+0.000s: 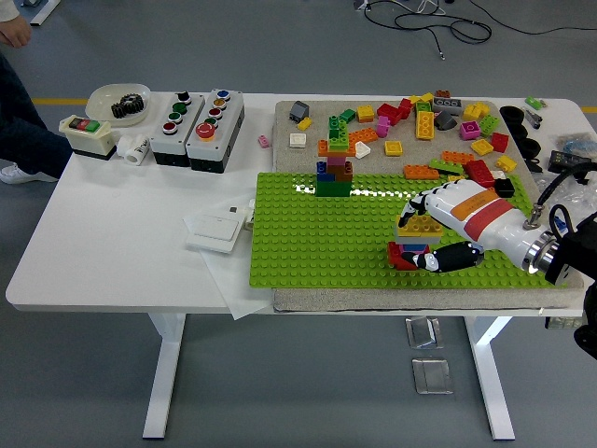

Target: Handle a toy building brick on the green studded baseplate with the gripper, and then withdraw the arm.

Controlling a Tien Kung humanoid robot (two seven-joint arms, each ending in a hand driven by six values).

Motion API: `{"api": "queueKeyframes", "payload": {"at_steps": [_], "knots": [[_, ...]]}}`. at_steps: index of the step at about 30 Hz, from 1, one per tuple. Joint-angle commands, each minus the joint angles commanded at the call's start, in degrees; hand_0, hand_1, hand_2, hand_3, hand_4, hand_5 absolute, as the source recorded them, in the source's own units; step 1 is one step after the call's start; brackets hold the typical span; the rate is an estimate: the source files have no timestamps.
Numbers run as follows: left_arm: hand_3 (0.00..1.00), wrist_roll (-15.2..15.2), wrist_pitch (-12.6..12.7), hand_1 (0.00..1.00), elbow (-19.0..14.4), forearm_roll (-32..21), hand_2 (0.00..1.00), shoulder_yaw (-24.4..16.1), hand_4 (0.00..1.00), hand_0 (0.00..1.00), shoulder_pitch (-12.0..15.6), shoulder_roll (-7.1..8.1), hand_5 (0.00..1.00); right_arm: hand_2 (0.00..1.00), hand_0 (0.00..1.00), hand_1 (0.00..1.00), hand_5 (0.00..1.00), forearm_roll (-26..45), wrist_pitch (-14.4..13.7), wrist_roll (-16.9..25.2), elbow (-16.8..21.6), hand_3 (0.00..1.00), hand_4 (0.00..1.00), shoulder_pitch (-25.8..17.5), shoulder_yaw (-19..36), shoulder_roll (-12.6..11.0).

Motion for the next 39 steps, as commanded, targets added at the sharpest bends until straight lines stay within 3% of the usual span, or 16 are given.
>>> {"api": "queueKeyframes", "payload": {"at_steps": [39], "knots": [[0.560, 0.16, -0.06, 0.704, 0.00, -0.03, 0.630, 0.19, 0.581, 0.786, 0.21, 0.13, 0.608, 0.666, 0.638, 0.616, 0.422, -0.04, 0.38, 0.00, -1.91, 0.625, 0.787, 0.22, -1.31, 1.47]]}}
